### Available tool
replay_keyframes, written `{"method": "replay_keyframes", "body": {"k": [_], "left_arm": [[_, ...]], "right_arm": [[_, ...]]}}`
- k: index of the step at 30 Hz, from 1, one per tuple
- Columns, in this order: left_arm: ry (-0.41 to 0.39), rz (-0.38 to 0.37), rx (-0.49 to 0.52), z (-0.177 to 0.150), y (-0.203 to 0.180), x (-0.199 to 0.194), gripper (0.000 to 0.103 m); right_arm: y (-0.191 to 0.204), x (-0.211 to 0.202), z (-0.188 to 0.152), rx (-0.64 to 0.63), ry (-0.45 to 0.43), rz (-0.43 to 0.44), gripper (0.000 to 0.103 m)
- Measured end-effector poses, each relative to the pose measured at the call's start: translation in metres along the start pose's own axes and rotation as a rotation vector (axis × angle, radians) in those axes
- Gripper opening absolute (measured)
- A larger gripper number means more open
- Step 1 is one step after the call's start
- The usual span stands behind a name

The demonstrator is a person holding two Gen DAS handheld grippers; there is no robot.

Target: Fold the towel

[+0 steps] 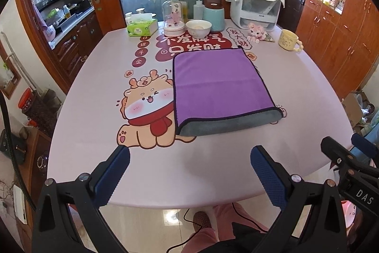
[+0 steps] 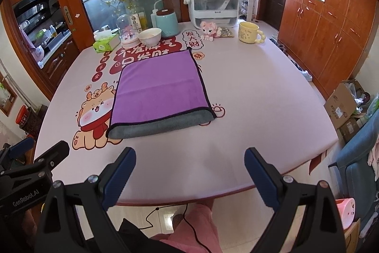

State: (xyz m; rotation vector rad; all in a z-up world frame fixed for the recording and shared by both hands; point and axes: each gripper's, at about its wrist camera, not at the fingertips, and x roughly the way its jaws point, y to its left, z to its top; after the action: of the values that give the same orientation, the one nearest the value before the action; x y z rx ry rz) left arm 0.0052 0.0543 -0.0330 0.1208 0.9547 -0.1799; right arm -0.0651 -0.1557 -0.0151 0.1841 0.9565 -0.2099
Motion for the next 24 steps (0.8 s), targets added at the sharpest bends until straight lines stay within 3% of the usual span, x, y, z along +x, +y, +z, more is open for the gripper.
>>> {"method": "replay_keyframes", "body": {"k": [11,24], "left_arm": [[0.043,0.057,-0.033,0.028,0.008,0.041,0.101],[0.141,0.031,0.016,0.066,0.004,0.126,0.101]], "right_arm": [[-0.012,0.033,0.032,-0.085,-0.049,0.091,0.093],[-0.025,0.106,0.064,-0.181,0.024,0.227,0.090]]}}
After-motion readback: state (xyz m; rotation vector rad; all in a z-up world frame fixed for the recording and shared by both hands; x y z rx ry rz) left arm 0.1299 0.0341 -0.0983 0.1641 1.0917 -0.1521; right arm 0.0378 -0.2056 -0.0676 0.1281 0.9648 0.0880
